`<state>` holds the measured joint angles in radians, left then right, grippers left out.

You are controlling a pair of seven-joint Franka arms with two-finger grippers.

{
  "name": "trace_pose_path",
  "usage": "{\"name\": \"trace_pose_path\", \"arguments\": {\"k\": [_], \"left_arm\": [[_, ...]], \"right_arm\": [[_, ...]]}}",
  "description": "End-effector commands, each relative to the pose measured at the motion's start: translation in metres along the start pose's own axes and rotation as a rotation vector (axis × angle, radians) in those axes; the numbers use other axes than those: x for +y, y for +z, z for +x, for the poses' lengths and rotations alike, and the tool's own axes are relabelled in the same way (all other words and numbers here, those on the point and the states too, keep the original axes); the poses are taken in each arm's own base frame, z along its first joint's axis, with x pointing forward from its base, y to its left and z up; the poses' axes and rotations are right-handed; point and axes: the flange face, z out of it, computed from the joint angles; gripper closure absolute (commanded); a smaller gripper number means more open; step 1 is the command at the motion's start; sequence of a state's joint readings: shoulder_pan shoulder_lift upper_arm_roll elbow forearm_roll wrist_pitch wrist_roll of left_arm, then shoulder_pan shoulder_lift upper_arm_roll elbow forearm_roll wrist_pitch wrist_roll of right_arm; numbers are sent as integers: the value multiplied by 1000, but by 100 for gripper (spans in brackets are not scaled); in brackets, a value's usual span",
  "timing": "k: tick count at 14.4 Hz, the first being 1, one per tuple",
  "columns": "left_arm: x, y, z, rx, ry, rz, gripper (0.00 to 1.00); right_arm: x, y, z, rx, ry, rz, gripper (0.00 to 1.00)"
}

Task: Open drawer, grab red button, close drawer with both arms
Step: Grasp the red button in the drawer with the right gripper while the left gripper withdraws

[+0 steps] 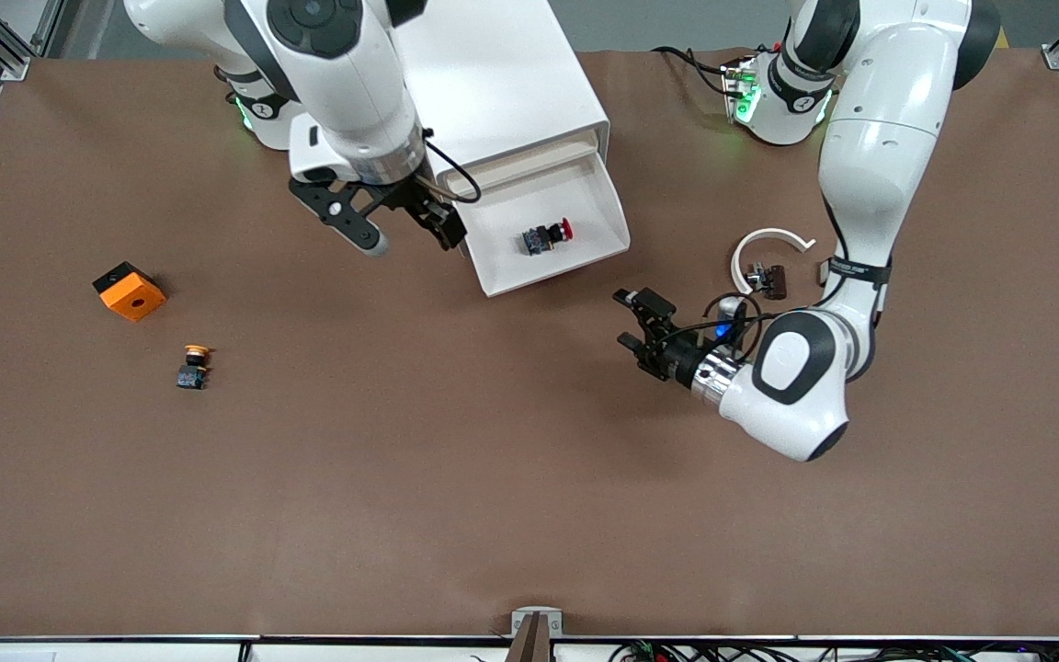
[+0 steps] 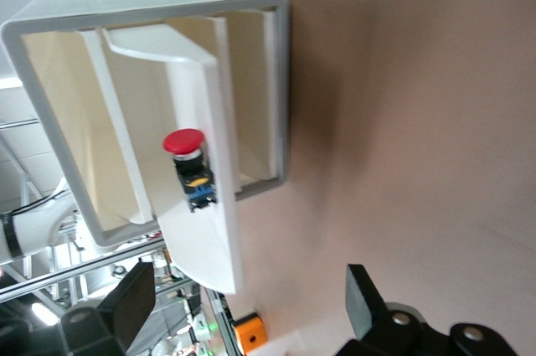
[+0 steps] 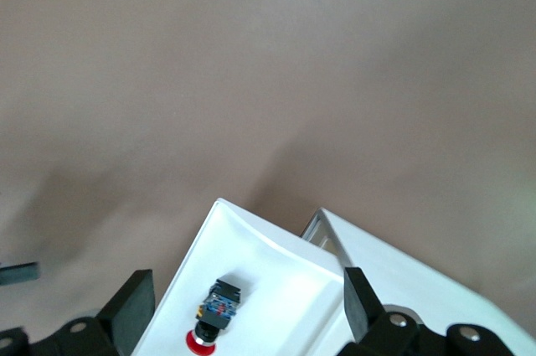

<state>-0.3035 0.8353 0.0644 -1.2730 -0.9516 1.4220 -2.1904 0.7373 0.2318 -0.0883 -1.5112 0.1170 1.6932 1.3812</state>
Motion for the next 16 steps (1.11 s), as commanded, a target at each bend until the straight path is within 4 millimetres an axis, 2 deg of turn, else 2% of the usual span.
{"name": "trace_pose_path", "arguments": {"k": [1, 3, 6, 8, 9, 11, 12, 14, 16], "left_arm": [[0, -32, 18, 65, 30, -95, 0], [5, -36, 31, 202, 62, -179, 0], [-22, -62, 36, 426, 243, -316, 0], [-27, -71, 38, 454, 255, -342, 0], [-27, -78, 41, 447, 251, -349, 0], [-57, -104, 39, 451, 317, -403, 0], [-68, -114, 39, 497, 386, -423, 0], [-86, -122, 39, 573, 566, -416, 0], [-99, -132, 40, 640, 771, -386, 0]], "right_arm": [[-18, 29, -11, -20, 65, -28, 0], [-34, 52, -28, -32, 135, -14, 0], [-50, 90, -59, -20, 142, -28, 0], [-58, 110, -69, -16, 129, -31, 0], [-60, 113, -74, -17, 122, -18, 0], [-64, 125, -85, -15, 103, -27, 0], [-64, 134, -94, -15, 91, -39, 0], [-65, 138, -104, -23, 81, -44, 0], [-65, 144, -104, -57, 98, -54, 0]]}}
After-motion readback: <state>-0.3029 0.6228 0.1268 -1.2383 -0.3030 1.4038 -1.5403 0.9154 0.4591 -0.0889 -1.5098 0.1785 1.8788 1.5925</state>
